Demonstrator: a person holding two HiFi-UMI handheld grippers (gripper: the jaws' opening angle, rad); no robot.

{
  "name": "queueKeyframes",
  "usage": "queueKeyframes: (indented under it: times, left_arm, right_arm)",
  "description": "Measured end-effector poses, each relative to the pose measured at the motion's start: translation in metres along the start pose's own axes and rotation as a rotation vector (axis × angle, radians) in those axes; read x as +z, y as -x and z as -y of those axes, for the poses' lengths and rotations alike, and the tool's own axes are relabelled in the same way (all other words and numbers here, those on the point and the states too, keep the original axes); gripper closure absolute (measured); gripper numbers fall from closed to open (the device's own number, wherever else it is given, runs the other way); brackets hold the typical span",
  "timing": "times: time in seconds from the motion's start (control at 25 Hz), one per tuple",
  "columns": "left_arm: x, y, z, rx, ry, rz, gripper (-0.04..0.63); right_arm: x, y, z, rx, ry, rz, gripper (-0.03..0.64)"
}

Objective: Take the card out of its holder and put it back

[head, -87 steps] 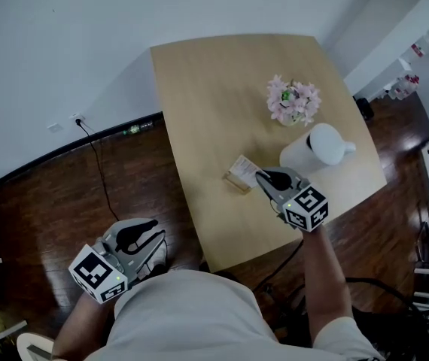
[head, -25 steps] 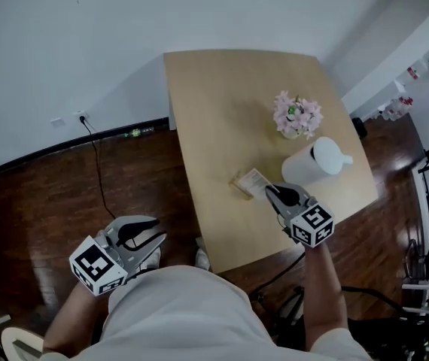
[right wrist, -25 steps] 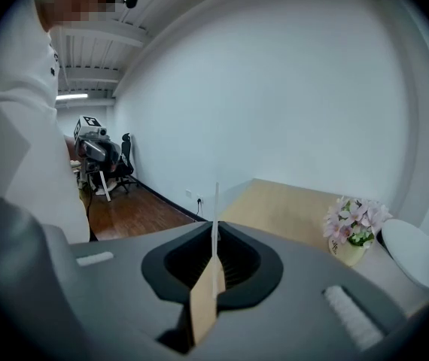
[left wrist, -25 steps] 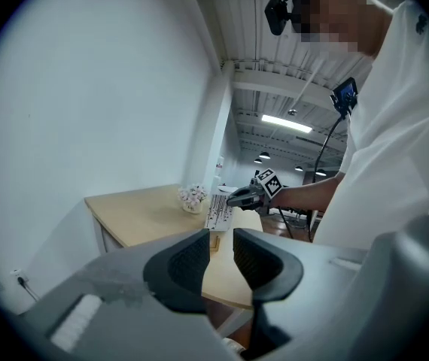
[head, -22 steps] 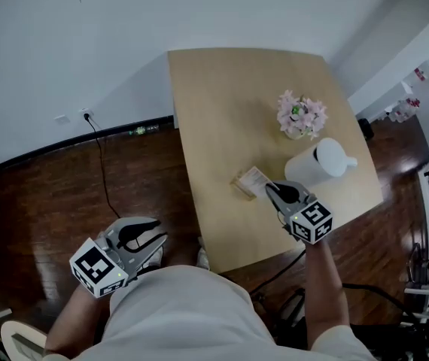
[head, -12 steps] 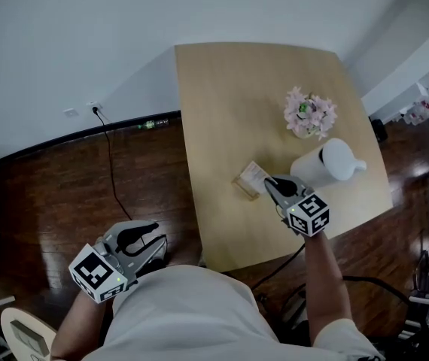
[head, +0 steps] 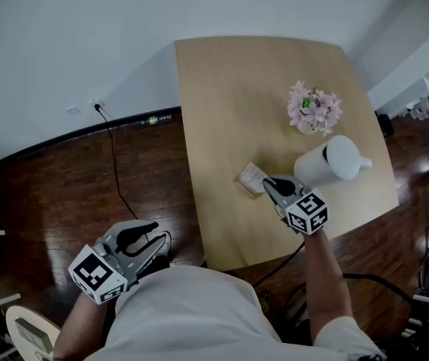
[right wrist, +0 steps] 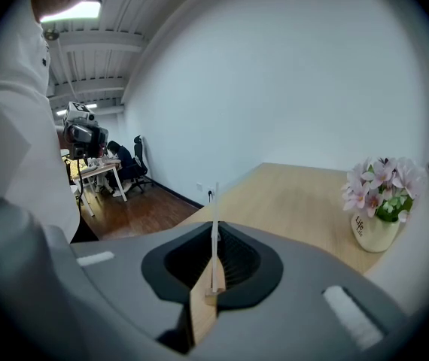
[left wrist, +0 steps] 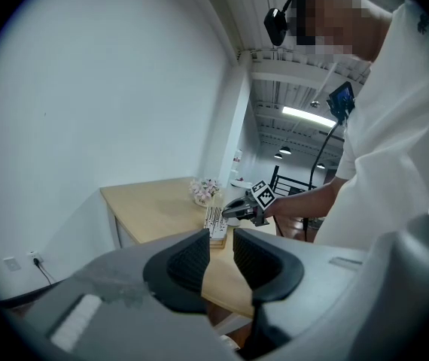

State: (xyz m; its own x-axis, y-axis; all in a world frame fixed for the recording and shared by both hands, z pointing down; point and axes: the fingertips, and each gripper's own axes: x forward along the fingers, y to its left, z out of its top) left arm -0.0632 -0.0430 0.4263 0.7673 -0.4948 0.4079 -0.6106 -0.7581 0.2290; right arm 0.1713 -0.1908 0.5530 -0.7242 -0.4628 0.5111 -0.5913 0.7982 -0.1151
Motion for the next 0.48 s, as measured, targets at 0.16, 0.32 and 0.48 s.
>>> queueKeyframes:
  times: [0.16, 0.32, 0.48]
  left_arm:
    - [-0.001, 0.0, -0.002, -0.003, 0.004, -0.011, 0.489]
    - [-0.002, 0.0, -0.004, -0.01, 0.009, -0.018, 0.489]
    - [-0.001, 0.001, -0.007, -0.023, 0.011, -0.023, 0.489]
  right_arm:
    - [-0.013, -0.005, 0.001, 0.011, -0.017, -0.012, 0.596]
    - [-0.021, -0.008, 0.002, 0.014, -0.03, -0.022, 0.595]
    - [-0.024, -0.01, 0.004, 0.008, -0.034, -0.029, 0.595]
